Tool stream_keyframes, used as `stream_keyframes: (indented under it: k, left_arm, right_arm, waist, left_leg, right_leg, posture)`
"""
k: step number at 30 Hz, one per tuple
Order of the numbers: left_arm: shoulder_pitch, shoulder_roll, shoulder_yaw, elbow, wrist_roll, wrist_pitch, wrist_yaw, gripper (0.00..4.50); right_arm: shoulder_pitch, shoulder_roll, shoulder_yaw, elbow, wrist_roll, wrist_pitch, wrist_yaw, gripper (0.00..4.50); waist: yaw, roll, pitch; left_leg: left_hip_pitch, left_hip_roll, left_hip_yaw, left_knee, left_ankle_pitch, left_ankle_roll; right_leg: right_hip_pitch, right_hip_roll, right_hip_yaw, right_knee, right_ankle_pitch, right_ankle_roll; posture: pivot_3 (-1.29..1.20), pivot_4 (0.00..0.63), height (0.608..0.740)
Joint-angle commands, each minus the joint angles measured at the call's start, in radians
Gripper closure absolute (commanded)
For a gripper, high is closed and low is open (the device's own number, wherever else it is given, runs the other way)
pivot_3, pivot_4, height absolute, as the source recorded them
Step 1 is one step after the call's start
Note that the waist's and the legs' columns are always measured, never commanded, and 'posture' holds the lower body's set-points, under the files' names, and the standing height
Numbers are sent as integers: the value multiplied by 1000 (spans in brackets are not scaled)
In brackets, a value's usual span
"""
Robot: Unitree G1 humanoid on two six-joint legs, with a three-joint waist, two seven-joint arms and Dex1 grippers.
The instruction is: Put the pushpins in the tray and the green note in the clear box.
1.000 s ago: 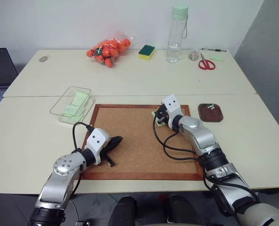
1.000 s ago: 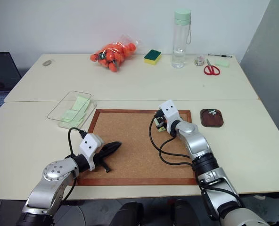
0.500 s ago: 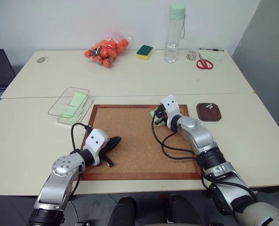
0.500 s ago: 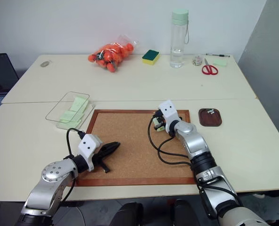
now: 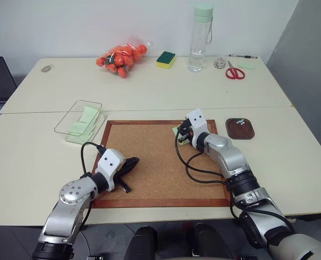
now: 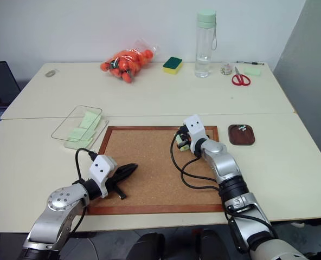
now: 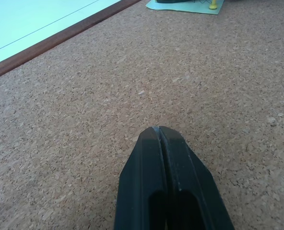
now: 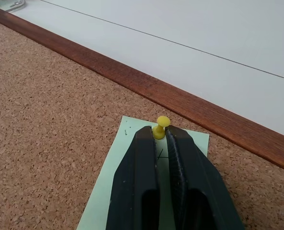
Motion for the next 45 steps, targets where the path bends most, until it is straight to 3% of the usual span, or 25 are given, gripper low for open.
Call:
stream_keyframes:
  k: [1, 29, 38, 45]
  left_arm:
    - [38, -3, -43, 13, 9, 30, -16, 4500]
    - [39, -9, -49, 7, 8, 38, -12, 4500]
    - [50, -2, -49, 4, 7, 33, -19, 4500]
    - [32, 1, -53, 32, 8, 24, -32, 4500]
  right_arm:
    - [-22, 12, -28, -89, 21, -61, 7, 4493]
    - [9, -17, -39, -221, 27, -61, 37, 4493]
    - [154, -232, -213, -564, 93, 155, 37, 4493]
    - [270, -449, -304, -539, 47, 234, 53, 4493]
  waist:
    - [0, 0, 0]
    - [-1, 0, 0]
    - [2, 0, 0]
    - [3, 1, 0]
  left_leg:
    - [0, 0, 0, 0, 0, 0]
    - [0, 0, 1, -1, 0, 0]
    - [-1, -1, 2, 0, -1, 2]
    - [-1, -1, 2, -1, -1, 2]
  right_leg:
    - [0, 0, 0, 0, 0, 0]
    - [-2, 0, 2, 0, 0, 0]
    - [-1, -1, 2, -1, 0, 0]
    - [-1, -1, 2, -1, -1, 1]
  posture:
    - [0, 150, 740]
    - [0, 150, 740]
    - [0, 150, 740]
    - [0, 150, 740]
